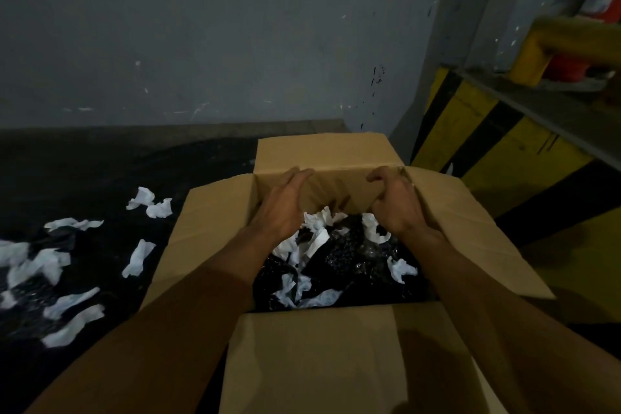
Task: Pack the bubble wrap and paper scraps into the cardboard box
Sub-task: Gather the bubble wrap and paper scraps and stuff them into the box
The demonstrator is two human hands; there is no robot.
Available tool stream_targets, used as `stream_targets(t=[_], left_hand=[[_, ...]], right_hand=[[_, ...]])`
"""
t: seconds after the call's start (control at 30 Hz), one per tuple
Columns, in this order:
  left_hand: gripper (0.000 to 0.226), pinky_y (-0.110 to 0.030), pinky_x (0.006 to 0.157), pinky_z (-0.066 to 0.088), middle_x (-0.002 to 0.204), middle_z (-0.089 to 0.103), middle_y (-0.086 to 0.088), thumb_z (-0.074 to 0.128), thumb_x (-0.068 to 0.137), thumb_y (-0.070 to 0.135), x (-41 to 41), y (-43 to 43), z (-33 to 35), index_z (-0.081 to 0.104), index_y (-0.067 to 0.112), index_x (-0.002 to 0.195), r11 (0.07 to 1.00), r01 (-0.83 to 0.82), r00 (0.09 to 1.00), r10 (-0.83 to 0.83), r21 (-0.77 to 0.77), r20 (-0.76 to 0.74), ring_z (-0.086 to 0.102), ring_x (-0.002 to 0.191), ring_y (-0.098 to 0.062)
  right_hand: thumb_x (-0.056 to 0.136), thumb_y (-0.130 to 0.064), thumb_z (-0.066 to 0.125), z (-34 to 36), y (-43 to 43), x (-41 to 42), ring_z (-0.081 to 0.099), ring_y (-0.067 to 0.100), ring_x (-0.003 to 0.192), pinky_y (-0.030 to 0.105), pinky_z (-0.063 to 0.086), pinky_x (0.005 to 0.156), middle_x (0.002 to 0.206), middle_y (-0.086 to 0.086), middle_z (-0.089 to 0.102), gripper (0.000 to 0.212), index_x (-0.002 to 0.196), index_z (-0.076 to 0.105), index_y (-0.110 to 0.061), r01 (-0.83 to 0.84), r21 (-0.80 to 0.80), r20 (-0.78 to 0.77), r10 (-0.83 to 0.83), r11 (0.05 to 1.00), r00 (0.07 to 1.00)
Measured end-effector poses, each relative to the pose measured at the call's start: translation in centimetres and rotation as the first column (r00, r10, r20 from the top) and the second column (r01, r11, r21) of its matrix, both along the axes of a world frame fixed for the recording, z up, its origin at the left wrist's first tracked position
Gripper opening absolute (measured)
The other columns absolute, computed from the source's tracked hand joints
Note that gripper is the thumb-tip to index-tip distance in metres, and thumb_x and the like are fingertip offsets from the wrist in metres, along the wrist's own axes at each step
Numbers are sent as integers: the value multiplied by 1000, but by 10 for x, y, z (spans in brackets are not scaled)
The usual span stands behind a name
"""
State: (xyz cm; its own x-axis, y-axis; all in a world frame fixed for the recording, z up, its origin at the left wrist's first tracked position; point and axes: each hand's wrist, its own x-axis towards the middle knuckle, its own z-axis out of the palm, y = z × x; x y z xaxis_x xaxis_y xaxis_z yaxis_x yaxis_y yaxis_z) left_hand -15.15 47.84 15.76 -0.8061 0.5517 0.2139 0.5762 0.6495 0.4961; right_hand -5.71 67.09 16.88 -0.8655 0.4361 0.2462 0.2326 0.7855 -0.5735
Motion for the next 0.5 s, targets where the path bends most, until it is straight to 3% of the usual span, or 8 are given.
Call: stream_targets(t=[0.07,0.13,0.2,0.27,0.37,0.5], left_hand=[[78,-22,105,29,154,31,-5,56,83,-11,0,-3,1,32,27,147,999,-5,1000,5,54,3,37,135,-20],[72,-36,107,39,145,43,-5,59,84,-5,-1,-7,4,35,27,144,994,5,1000,-7,110,21,47,127,-21],[75,-47,100,46,140,49,-4,53,78,-11,0,-12,6,38,28,141,992,-1,1000,-2,127,20,50,124,-22],[79,-47,99,46,142,47,-1,54,74,-14,4,-19,10,41,29,139,991,-17,999,21,129,-32,48,126,-22],[64,-40,103,43,141,47,-4,59,81,-2,11,-30,18,44,25,138,983,-65,994,80,174,-78,47,126,-22],[46,-38,101,43,136,50,-4,59,91,23,20,-61,30,47,21,135,967,-138,978,167,212,-125,50,122,-21]], right_hand=[[74,4,60,2,-3,1,53,31,110,52,43,96,116,12,58,48,117,54,-17,7,3,-19,-7,1000,1000],[82,-2,56,1,-5,-1,58,31,94,54,46,91,107,10,59,38,117,55,-18,24,-6,-69,-24,1000,997],[84,3,49,2,-6,-1,52,22,68,42,51,70,82,1,54,40,119,56,-16,8,-24,-73,-10,1000,997],[78,11,49,5,-8,0,46,16,61,30,37,53,79,-1,52,51,121,54,-15,-13,-33,-49,12,999,999],[81,1,55,10,-20,2,58,28,77,30,40,61,111,11,61,45,121,52,-19,-25,-25,-81,23,999,996],[91,-19,55,18,-60,-6,60,29,97,32,46,80,127,10,57,35,126,51,-19,-78,-57,-122,71,995,990]])
